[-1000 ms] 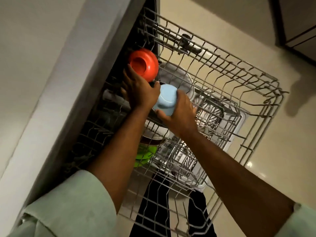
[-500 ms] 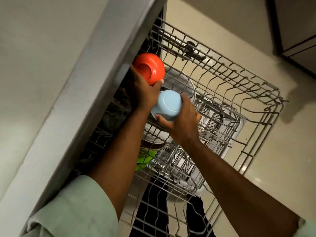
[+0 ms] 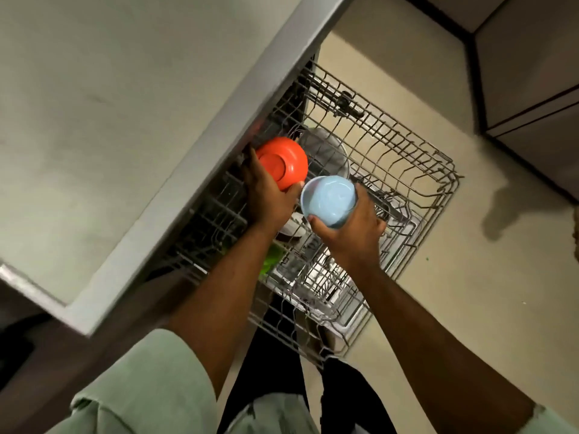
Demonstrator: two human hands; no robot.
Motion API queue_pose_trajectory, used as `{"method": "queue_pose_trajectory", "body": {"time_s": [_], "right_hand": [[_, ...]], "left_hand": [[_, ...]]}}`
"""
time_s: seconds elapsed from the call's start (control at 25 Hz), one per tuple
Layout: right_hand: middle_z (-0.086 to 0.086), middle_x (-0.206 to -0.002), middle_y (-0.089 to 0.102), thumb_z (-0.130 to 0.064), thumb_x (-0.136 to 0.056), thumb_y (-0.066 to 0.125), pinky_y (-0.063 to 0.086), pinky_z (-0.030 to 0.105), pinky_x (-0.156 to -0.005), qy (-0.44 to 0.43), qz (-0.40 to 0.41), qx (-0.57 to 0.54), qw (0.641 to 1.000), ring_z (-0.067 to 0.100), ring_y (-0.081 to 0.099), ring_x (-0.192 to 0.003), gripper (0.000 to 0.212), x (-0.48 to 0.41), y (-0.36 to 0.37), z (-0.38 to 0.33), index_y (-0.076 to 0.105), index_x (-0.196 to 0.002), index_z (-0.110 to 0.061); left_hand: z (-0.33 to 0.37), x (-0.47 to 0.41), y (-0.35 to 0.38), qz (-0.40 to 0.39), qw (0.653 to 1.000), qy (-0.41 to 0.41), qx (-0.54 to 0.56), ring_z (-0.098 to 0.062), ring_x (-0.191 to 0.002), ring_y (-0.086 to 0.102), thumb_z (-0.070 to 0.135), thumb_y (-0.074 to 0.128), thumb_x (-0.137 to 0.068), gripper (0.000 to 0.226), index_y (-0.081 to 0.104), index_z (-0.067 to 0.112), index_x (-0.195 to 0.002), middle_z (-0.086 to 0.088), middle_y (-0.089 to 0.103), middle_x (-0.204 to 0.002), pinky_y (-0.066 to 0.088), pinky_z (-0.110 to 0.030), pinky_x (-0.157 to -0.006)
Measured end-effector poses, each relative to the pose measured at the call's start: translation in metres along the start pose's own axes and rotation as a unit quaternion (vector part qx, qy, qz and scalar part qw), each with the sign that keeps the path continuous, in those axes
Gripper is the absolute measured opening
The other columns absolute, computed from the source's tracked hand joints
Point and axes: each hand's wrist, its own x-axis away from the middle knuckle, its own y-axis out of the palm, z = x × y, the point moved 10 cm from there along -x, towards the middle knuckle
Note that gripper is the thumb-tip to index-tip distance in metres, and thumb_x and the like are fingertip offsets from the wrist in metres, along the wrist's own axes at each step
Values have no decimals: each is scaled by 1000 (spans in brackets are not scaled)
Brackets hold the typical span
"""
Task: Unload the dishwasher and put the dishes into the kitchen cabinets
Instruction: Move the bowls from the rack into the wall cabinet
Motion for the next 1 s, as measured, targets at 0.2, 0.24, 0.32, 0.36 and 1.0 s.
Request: {"method": "queue_pose_trajectory", "body": {"time_s": [0.2, 0.24, 0.32, 0.36, 1.0], "right_hand": [[-1, -144, 42, -62, -65, 75, 24, 48, -108, -58, -15, -2, 998, 19, 42, -130, 101, 60, -37, -15, 29, -145, -21], [-1, -144, 42, -61, -65, 75, 24, 47, -108, -71, -17, -3, 997, 20, 42, -130, 101, 74, -45, -16, 29, -145, -20], [1, -144, 42, -61, -64, 75, 25, 47, -108, -105, -19, -8, 994, 21, 41, -131, 102, 110, -67, -18, 28, -146, -21], [1, -144, 42, -62, -64, 74, 26, 48, -109, -115, -21, -9, 993, 22, 41, -131, 102, 124, -74, -17, 28, -146, -21], [3, -145, 44, -61, -64, 77, 30, 51, -109, -360, -161, -54, 917, 23, 43, -132, 103, 374, -69, -117, 30, -145, -19]], "left_hand": [[-12, 92, -45, -31, 999, -13, -27, -38, -137, 35, 33, 82, -74, 118, -1, 17, -155, -21, 17, -156, 32, -44, -110], [-14, 114, -54, -31, 999, -10, -31, -40, -134, 39, 35, 82, -73, 116, 0, 18, -155, -21, 19, -155, 35, -46, -108], [-15, 166, -77, -14, 999, 0, -37, -41, -133, 38, 40, 81, -73, 115, 2, 18, -154, -18, 18, -153, 36, -50, -107], [-17, 187, -85, -5, 999, 3, -36, -40, -134, 37, 41, 80, -73, 115, 3, 17, -154, -17, 18, -153, 37, -50, -108], [-107, 500, -289, 290, 953, -84, 13, -23, -111, 56, 47, 89, -56, 108, 25, 4, -132, -1, 32, -132, 35, -21, -87]]}}
